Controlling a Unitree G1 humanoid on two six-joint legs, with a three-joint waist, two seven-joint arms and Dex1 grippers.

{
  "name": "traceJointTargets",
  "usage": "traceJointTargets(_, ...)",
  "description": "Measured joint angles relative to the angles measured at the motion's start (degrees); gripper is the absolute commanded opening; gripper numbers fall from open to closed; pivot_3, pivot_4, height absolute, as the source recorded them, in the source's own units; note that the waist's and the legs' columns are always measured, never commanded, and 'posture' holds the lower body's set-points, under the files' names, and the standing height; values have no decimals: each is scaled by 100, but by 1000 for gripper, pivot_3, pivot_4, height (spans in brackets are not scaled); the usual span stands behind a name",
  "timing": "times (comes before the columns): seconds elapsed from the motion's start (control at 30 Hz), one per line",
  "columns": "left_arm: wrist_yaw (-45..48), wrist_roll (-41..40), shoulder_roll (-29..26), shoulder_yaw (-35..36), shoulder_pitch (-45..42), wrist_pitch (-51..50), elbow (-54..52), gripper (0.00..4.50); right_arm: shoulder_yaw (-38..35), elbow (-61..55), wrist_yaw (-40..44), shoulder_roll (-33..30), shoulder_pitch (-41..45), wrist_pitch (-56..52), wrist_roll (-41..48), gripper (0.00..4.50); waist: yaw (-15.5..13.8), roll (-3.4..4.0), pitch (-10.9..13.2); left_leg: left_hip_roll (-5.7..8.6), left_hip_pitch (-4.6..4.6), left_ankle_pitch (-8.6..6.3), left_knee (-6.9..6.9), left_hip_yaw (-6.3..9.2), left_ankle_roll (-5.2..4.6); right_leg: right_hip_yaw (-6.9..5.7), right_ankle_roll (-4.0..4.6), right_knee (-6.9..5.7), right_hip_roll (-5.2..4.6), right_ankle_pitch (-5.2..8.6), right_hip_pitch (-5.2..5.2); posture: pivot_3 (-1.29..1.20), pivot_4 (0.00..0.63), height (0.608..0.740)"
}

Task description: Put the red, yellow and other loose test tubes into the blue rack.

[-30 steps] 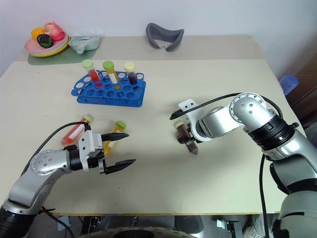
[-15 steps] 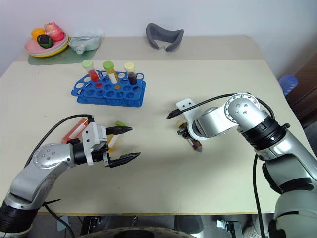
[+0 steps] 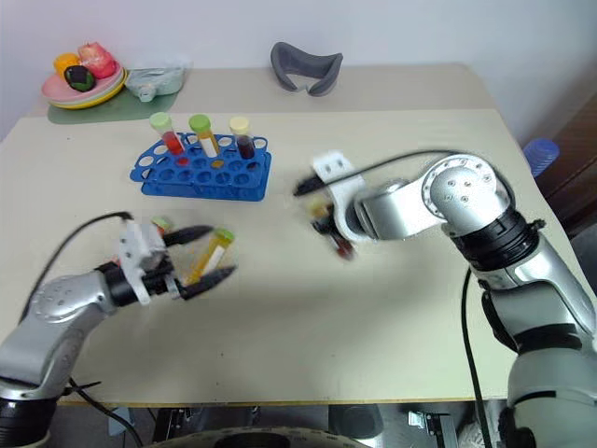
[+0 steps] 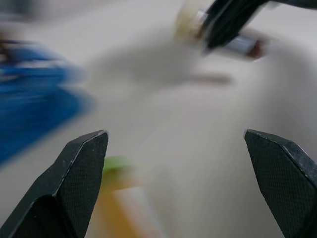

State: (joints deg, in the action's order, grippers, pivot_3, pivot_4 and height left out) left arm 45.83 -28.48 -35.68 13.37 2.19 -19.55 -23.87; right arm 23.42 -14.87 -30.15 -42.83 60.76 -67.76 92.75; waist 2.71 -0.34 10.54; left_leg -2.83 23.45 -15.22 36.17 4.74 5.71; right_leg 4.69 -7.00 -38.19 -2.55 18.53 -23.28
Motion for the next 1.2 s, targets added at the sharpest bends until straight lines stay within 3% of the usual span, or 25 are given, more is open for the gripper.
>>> traceJointTargets(0.1, -236, -88, 154, 454, 86, 83, 298, 4500, 195, -475, 1885, 127, -208, 1496, -2268, 1244, -29, -12, -7, 2, 0, 0, 4, 0, 0, -6, -1, 12, -6, 0, 12, 0, 150, 740)
traceJointTargets(0.17, -298, -81, 185, 612, 164, 156, 440, 4500, 411, -217, 2641, 479, -495, 2320, -3431, 1244, -20, -14, -8, 4, -1, 1, 10, -2, 2, -5, -2, 8, -10, -1, 16, 0, 150, 740)
traceJointTargets(0.4, -802, 70, 459, 846, -59, 639, 865, 4500, 583, 2221, 3528, 2931, -836, 5106, -6299, 1244, 117, -12, -7, 2, -6, 9, 4, -2, 16, -3, 0, -17, -6, -2, 2, 0, 150, 740)
traceJointTargets(0.7, -1262, 274, 752, 882, -50, 966, 923, 4500, -71, 4518, 4084, 4500, -794, 6848, -7625, 1244, 149, -12, -7, 3, -11, 18, 3, -1, 33, -3, 0, -28, -7, -3, 4, 0, 150, 740)
traceJointTargets(1.2, -1394, 304, 873, 774, 49, 1009, 877, 4500, -1168, 6580, 4365, 5282, -160, 7960, -8438, 1244, 172, -10, -6, 3, -15, 21, 4, -1, 37, -3, 0, -42, -7, -3, 3, 0, 150, 740)
